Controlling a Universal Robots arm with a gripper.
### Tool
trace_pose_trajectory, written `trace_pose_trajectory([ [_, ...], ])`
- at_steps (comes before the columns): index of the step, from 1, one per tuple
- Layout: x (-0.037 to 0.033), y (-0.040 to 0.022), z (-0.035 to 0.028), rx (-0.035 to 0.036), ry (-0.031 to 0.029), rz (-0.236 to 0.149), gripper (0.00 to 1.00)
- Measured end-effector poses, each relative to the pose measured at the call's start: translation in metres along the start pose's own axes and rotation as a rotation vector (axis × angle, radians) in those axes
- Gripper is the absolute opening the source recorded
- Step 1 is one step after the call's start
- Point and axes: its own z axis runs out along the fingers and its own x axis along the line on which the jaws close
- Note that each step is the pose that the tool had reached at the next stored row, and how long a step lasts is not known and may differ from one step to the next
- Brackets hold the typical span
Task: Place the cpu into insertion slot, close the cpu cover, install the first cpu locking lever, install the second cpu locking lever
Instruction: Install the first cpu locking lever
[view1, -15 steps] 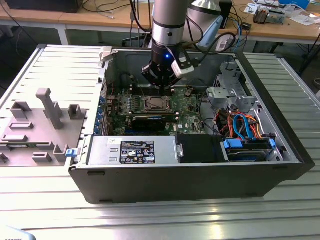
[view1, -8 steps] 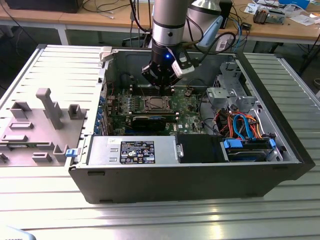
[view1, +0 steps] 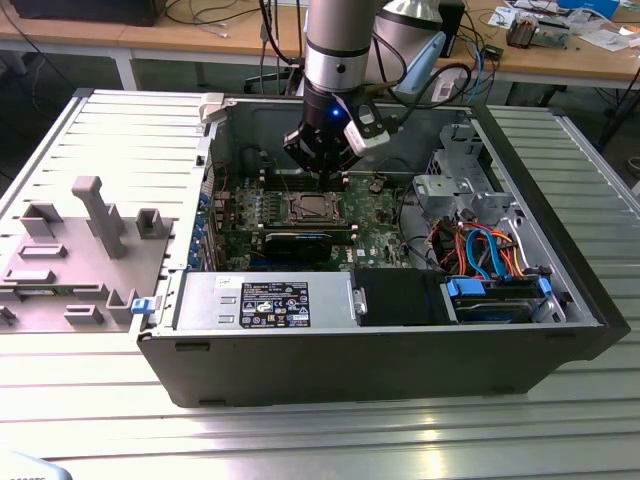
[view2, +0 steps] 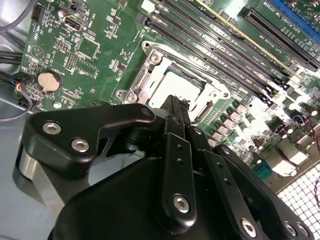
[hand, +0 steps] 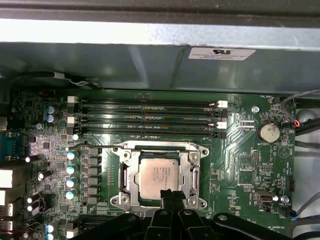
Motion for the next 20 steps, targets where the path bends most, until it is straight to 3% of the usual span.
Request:
trace_pose_trajectory([
  [2,0.0,0.0001,0.0,-0.0021,-0.0002,-0.002,0.11],
  [3,0.0,0.0001,0.0001,-0.0063,-0.0004,-0.003,0.11],
  [4,0.0,0.0,0.0,-0.0162,-0.0007,-0.004,0.11],
  [8,0.0,0.0,0.0,-0.0375,-0.0016,-0.008,0.11],
  [20,0.0,0.0,-0.0015,-0.0382,-0.0017,-0.008,0.11],
])
